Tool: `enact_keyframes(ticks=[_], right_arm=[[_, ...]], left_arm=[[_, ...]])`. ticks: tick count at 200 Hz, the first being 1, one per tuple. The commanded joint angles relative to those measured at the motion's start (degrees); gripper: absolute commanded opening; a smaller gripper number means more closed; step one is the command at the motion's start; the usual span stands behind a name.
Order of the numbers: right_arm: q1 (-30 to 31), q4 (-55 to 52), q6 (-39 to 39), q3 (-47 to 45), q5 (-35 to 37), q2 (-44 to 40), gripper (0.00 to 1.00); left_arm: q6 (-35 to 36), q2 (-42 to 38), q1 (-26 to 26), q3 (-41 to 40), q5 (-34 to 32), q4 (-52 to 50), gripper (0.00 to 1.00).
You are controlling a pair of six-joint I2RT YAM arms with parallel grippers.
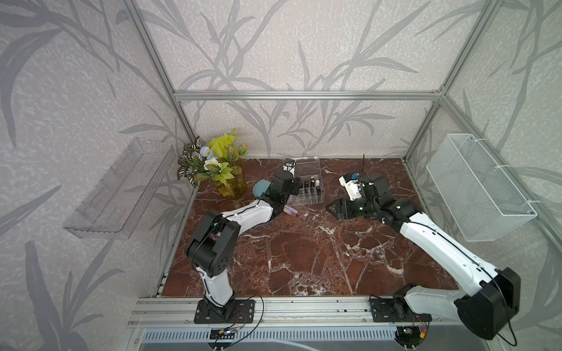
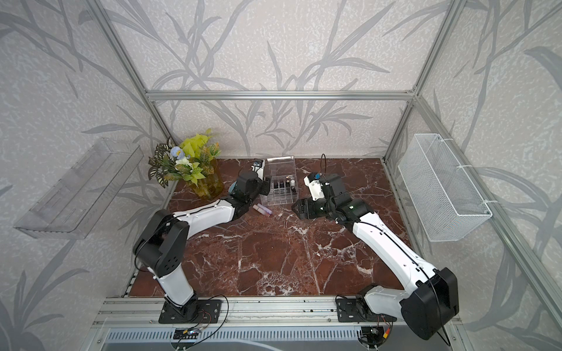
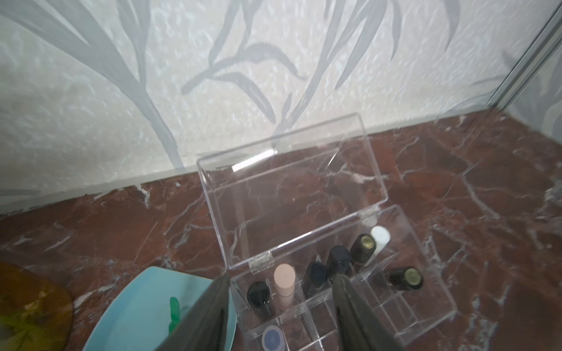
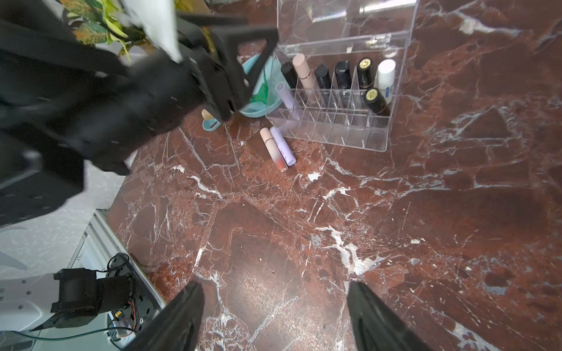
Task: Arrange the lipsticks in the organizer
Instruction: Place the lipstick in the storage box.
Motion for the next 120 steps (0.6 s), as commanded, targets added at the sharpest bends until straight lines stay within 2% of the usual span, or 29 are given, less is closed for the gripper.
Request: enact_keyframes(ticks=[1,50,120], right_arm=[[1.5,-1.1,-2.0,2.7,-0.6,3.0,0.78],[8.7,-2.4,-7.9,10.6,2.8,14.9,0.77],[14.3,-3.5,-14.5,21.8,11.4,31.0,0.72]], left_arm=[[-2.7,-8.5,0.2,1.0,1.7,-1.0,0.58],[-8.9,-25.2,0.8,-9.5,-2.5,-5.2,0.6],[-17.5,-42.0,6.0,-29.0,1.9,-8.6,0.6]])
